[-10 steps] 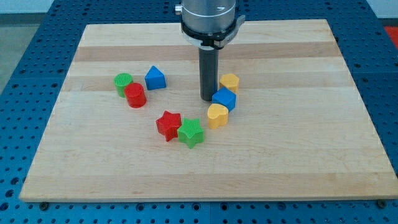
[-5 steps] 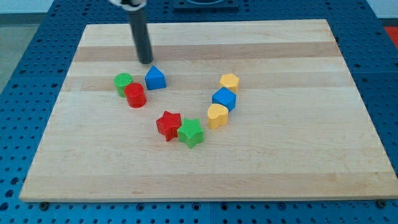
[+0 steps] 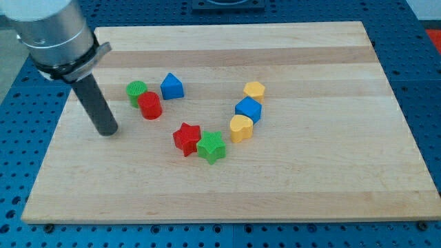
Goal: Nudge the green and red circle a bit down
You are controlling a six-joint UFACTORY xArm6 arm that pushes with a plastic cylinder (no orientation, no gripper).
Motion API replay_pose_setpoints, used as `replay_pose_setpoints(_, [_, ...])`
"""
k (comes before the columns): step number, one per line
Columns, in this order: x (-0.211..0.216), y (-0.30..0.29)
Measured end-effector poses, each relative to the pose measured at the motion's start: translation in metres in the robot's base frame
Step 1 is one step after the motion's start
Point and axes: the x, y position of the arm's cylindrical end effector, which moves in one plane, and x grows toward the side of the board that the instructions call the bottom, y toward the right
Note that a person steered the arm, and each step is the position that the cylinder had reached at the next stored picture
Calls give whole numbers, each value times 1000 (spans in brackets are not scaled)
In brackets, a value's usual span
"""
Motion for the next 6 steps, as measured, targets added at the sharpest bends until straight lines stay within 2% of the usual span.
replay_pose_setpoints(1, [-75, 0])
replay_pose_setpoints(2, [-106, 0])
replay_pose_setpoints(6, [-31, 38])
